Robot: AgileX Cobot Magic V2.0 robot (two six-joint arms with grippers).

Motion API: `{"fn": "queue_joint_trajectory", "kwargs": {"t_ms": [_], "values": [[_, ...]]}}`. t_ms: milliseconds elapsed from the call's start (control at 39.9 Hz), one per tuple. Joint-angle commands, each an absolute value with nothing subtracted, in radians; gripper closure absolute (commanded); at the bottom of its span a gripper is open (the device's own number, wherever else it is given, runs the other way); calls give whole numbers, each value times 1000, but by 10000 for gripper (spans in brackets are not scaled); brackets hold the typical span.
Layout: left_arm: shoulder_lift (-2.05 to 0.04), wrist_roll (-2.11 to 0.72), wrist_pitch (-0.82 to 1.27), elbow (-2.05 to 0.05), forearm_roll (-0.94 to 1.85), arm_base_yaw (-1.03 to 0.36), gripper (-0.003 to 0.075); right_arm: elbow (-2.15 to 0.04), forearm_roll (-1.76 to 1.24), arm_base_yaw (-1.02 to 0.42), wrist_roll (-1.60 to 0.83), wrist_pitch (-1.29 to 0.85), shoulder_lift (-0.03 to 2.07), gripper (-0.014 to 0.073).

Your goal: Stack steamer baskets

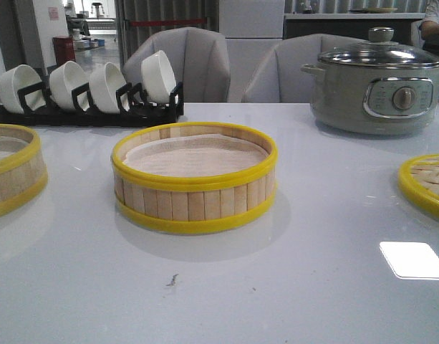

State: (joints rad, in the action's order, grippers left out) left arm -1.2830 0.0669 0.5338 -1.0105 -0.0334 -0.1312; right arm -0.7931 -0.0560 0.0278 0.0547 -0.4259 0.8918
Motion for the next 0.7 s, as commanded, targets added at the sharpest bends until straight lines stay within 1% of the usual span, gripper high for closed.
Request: {"fn": "queue_joint_trajectory", "kwargs": {"t_ms": [0,100,376,552,677], "values": [[-1341,73,382,-1048,-17,-139,148,-832,-60,30,52,-352,884,148],[-1435,73,341,-1067,-14,-139,151,-832,-60,30,52,-351,884,148],[-1697,73,364,-1215,0,-139,151,-832,-60,30,52,-351,884,148],[-1791,73,403,-1292,10,-140,151,-832,-60,30,52,-351,884,148],[-1827,73,418,-1308,18,-141,151,-832,-60,30,52,-351,884,148]]}}
